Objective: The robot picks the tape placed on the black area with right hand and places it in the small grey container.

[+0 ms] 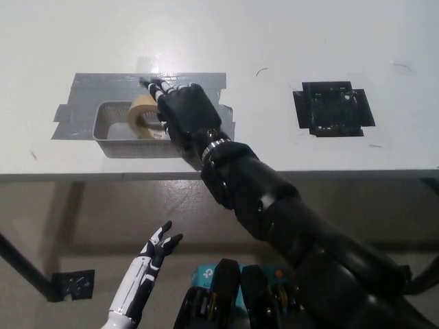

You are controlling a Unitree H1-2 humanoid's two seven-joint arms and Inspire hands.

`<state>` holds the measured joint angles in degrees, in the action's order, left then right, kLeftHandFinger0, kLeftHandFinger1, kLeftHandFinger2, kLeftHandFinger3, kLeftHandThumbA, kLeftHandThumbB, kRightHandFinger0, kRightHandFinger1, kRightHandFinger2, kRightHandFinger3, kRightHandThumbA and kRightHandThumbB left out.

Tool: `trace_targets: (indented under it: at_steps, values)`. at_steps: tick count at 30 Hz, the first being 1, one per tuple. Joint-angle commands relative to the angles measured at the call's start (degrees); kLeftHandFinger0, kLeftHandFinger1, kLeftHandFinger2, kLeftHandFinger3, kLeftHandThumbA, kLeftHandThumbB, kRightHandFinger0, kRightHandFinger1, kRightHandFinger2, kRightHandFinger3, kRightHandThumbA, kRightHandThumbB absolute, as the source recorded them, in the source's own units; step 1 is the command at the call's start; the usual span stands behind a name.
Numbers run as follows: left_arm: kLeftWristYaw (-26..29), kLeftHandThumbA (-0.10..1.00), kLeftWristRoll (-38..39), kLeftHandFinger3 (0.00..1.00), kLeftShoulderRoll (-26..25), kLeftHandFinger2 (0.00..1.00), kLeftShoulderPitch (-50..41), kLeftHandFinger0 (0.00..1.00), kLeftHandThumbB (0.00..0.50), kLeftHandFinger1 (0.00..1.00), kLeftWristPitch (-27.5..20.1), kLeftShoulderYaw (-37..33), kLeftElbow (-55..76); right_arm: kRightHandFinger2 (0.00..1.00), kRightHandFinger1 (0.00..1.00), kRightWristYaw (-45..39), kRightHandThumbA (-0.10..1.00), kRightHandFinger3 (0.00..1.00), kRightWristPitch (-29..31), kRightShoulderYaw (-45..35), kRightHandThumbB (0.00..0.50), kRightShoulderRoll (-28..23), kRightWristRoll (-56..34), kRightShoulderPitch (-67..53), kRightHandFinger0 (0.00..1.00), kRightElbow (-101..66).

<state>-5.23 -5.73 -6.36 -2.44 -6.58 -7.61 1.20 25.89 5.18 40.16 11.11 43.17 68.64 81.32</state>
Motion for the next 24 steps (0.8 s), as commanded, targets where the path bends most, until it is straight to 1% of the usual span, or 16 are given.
trace_targets:
  at_steps: [1,3,4,6,8,9,12,13,15,16,17,18,20,21,23,24]
  values:
    - [-0.53,1.0,-0.59,1.0,-0.55,0.85,1.76,1.0,0.142,0.91,-0.06,0.11,1.44,1.0,1.0,-8.83,0.72,1.0,-0.83,-0.45,0.461,-1.96,-0.94,2.96,1.0,-0.35]
    - [-0.54,1.0,-0.62,0.98,-0.78,0.82,2.01,0.99,0.135,0.9,-0.97,0.12,0.98,1.0,1.0,-9.07,0.74,1.0,0.34,0.32,0.462,-3.1,-0.08,3.27,1.0,-1.25]
    - [-0.67,1.0,-0.34,0.97,-0.77,0.81,2.17,0.94,0.14,0.88,-1.02,0.1,0.82,1.0,1.0,-9.23,0.76,1.0,0.96,0.6,0.464,-3.64,0.22,3.5,1.0,-1.71]
    - [-0.98,0.97,0.67,0.95,-0.74,0.79,2.16,0.9,0.15,0.84,-0.95,0.28,0.64,1.0,1.0,-10.95,0.78,1.0,1.87,-0.12,0.467,-4.56,-0.54,3.95,1.0,-3.39]
    - [-0.95,0.98,0.07,0.95,-1.12,0.78,2.15,0.87,0.137,0.83,-1.11,0.16,0.88,1.0,1.0,-14.83,0.8,1.0,3.08,-2.59,0.467,-6.05,-3.11,4.13,1.0,-7.29]
    - [-1.03,0.98,0.19,0.95,-1.17,0.78,2.52,0.85,0.146,0.82,-1.07,0.19,0.79,1.0,1.0,-16.9,0.85,1.0,2.89,-3.74,0.471,-6.98,-4.09,4.13,1.0,-9.95]
    - [-1.22,0.97,0.48,0.94,-1.4,0.77,3.26,0.83,0.16,0.81,-1.48,0.28,0.38,1.0,1.0,-27.27,0.88,1.0,0.89,-10.68,0.461,-11.82,-12.27,1.73,1.0,-27.89]
    - [-1.0,0.98,0.2,0.93,-1.38,0.77,4.09,0.83,0.157,0.81,-1.8,0.34,-0.3,1.0,1.0,-33.57,1.0,1.0,-1.4,-13.69,0.5,-14.16,-17.21,1.45,1.0,-35.77]
    - [-0.94,0.98,0.09,0.94,-1.42,0.77,4.53,0.83,0.147,0.81,-1.59,0.43,-0.5,1.0,1.0,-40.62,1.0,1.0,-6.19,-15.88,0.5,-16.74,-21.69,1.42,1.0,-44.01]
    - [-1.06,0.97,0.26,0.95,-1.52,0.78,4.68,0.85,0.12,0.81,-2.32,0.4,-1.08,1.0,1.0,-45.94,0.97,1.0,-10.08,-17.53,0.5,-19.53,-25.81,1.46,1.0,-51.21]
    - [-1.15,0.97,0.03,0.95,-1.87,0.78,4.52,0.85,0.108,0.81,-2.85,0.33,-1.24,1.0,1.0,-48.88,0.94,1.0,-12.77,-18.76,0.5,-21.33,-28.62,1.17,1.0,-56.28]
    - [-1.2,0.97,-0.37,0.95,-2.2,0.78,4.35,0.85,0.11,0.81,-2.74,0.26,-1.14,1.0,1.0,-50.13,0.9,1.0,-13.49,-20.26,0.5,-23.31,-31.92,0.48,1.0,-61.01]
    - [-1.11,0.96,-0.14,0.96,-2.15,0.78,4.97,0.84,0.127,0.81,-2.79,0.49,-1.68,1.0,1.0,-51.01,0.95,1.0,-14.66,-21.2,0.5,-25.57,-32.74,0.21,1.0,-66.02]
    - [-1.11,0.96,-0.09,0.96,-2.19,0.78,4.24,0.84,0.139,0.81,-2.4,0.53,-1.14,1.0,1.0,-50.98,1.0,1.0,-15.57,-21.62,0.5,-27.6,-32.65,-0.89,1.0,-70.88]
    - [-1.31,0.93,1.39,0.98,-2.01,0.8,3.95,0.85,0.143,0.82,-1.75,1.12,-1.01,1.0,1.0,-50.52,0.9,1.0,-20.48,-28.04,0.491,-29.28,-43.22,-3.63,1.0,-79.92]
    - [-1.48,0.92,2.23,1.0,-1.93,0.83,3.42,0.85,0.148,0.84,-1.0,1.4,-0.42,1.0,1.0,-48.88,0.99,1.0,-21.59,-30.07,0.497,-30.95,-44.38,-5.55,1.0,-85.12]
